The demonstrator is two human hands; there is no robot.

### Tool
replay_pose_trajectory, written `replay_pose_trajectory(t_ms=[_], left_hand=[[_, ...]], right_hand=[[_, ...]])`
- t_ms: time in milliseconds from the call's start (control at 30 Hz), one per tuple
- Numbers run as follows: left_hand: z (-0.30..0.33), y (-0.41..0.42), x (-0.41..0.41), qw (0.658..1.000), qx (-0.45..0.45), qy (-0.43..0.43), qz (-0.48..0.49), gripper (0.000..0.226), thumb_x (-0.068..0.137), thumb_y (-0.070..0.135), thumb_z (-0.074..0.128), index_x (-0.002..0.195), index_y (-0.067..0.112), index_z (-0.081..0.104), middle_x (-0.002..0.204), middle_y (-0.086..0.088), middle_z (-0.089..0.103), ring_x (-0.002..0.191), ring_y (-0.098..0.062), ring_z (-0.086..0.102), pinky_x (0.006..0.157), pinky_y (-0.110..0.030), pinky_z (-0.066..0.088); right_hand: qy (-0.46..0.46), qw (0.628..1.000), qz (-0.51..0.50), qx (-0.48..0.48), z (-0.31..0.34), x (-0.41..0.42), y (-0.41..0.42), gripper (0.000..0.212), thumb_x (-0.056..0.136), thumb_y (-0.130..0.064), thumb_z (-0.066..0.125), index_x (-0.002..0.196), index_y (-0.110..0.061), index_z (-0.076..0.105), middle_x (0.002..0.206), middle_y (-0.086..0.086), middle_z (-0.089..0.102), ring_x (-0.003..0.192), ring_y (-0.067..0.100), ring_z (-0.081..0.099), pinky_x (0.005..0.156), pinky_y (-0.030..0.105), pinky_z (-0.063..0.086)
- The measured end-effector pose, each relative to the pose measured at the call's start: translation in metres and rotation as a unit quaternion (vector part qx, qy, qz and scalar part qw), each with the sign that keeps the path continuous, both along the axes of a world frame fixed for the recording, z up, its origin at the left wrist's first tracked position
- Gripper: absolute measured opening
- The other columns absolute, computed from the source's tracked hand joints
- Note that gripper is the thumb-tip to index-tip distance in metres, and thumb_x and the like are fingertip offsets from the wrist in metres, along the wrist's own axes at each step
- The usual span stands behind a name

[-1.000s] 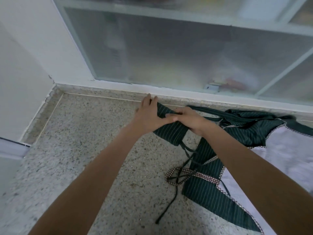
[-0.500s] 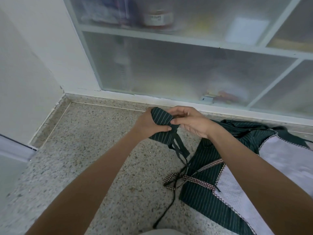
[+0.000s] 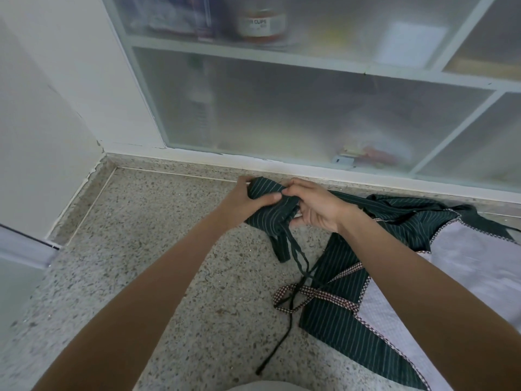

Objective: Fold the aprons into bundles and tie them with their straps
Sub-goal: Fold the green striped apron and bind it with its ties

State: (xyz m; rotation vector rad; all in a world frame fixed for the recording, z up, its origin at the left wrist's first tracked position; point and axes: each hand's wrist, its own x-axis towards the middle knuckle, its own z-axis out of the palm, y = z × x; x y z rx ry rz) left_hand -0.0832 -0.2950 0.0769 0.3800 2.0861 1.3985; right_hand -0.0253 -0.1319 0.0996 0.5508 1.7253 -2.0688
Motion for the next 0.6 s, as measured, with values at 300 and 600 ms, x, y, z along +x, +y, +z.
replay_pose_trajectory(t_ms=[300, 600], left_hand=[[-0.006, -0.013, -0.011, 0.964, -0.125, 0.199, -0.127, 0.050, 0.087, 0.014, 0.063, 0.134, 0.015, 0.044, 0.118, -0.005, 0.062, 0.107, -0.019, 0.059, 0.092, -0.026, 0.046], [0.004, -0.005, -0.025, 0.999, 0.000, -0.037, 0.012, 0.016, 0.092, 0.013, 0.056, 0.107, 0.017, 0.061, 0.108, -0.011, 0.067, 0.101, -0.025, 0.063, 0.084, -0.041, 0.054]], right_hand=[[-0.019, 0.991, -0.096, -0.088, -0.002, -0.006, 0.009, 0.015, 0.095, -0.017, 0.052, 0.102, -0.004, 0.055, 0.083, 0.014, 0.071, 0.066, 0.020, 0.070, 0.072, 0.033, 0.057], [-0.017, 0.980, -0.124, -0.153, -0.003, -0.003, 0.014, 0.007, 0.086, -0.010, 0.058, 0.092, -0.006, 0.057, 0.072, 0.009, 0.071, 0.060, 0.014, 0.067, 0.065, 0.026, 0.057]])
